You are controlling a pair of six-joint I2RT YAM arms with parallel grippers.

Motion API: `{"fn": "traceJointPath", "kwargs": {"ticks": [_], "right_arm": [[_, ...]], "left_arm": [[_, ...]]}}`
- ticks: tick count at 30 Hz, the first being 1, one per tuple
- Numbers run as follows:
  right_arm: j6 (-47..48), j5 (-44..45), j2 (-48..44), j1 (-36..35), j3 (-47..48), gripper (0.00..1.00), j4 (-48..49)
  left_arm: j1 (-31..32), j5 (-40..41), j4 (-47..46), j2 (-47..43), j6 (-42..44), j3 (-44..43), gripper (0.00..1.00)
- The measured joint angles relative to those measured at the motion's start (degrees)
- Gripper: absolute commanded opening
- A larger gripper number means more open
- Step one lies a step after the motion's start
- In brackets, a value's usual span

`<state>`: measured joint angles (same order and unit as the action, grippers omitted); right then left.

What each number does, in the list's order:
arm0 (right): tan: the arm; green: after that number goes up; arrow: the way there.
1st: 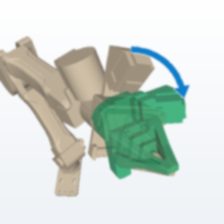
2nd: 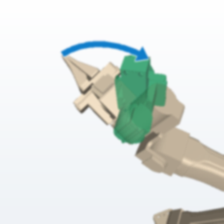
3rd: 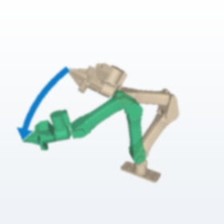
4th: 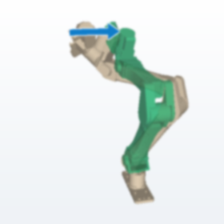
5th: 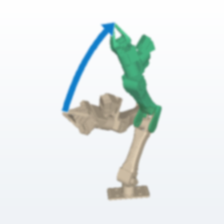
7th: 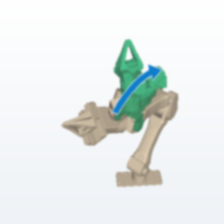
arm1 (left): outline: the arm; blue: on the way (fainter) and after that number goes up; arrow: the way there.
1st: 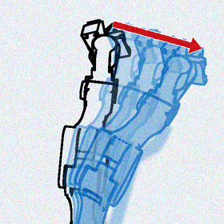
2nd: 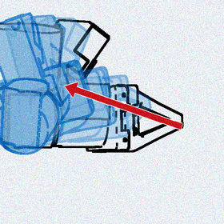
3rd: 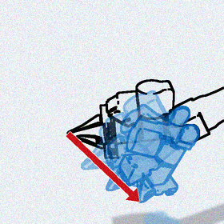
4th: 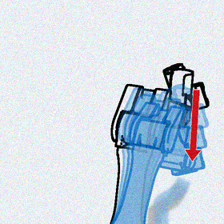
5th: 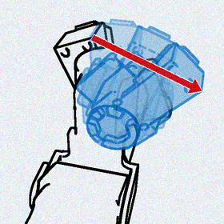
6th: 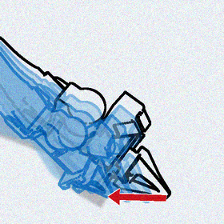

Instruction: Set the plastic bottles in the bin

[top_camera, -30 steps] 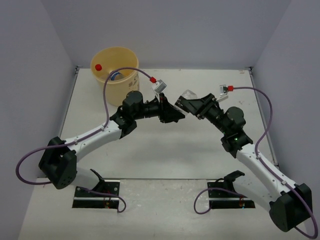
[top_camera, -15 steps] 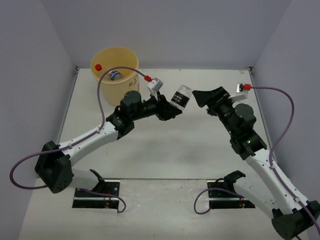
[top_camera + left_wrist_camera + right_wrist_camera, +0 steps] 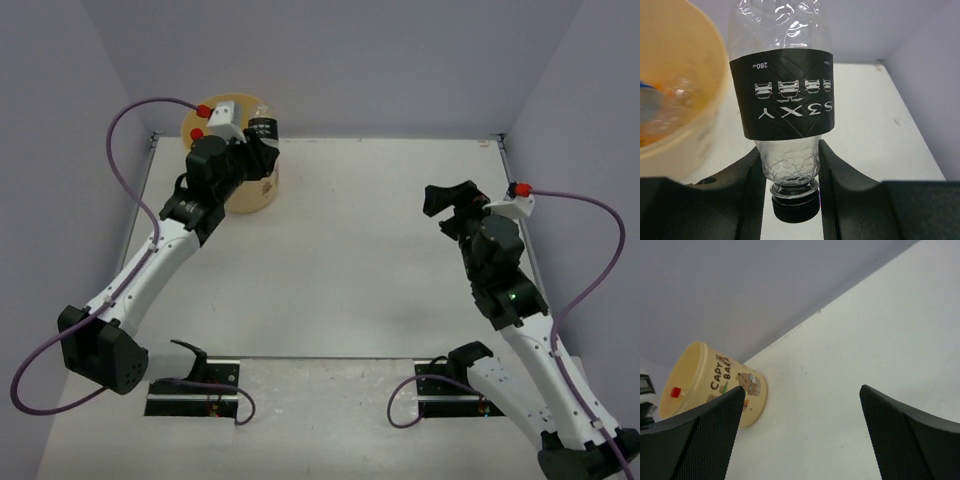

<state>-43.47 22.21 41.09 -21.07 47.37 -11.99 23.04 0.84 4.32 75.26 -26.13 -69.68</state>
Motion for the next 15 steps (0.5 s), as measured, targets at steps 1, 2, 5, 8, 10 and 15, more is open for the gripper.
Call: {"fn": "traceJointPath", "kwargs": {"ticks": [1,2,5,8,10,15], "right_arm": [[-0.1,-1.5,1.2,1.4,-0.2,0.99,-0.4],[-0.3,-2.6,2.1,2.9,-0.6,0.99,-0.6],[-0.9,-7.0,5.0,7.2,-1.7,0.99,-1.5],[-1.1,-9.9,7.2,9.0,-1.9,0.99,-3.0],[-1.1,-10.8,7.7,9.3,-1.9,0.99,-3.8],[-1.1,-11.3,7.5,9.9,-1.9,0.99,-4.1]], "left_arm": [[-1.9,1.3,0.8,0.4,0.6,-1.3,0.00],[-3.1,2.0,1.2,1.3,1.1,-3.1,0.00],[-6.8,3.6,4.1,5.6,2.1,-10.9,0.07],[-10.3,3.9,5.8,10.9,2.7,-18.7,0.27],[-12.3,3.3,7.4,14.4,3.1,-22.6,0.41],[-13.6,1.4,11.6,21.9,4.3,-27.4,1.00]]}}
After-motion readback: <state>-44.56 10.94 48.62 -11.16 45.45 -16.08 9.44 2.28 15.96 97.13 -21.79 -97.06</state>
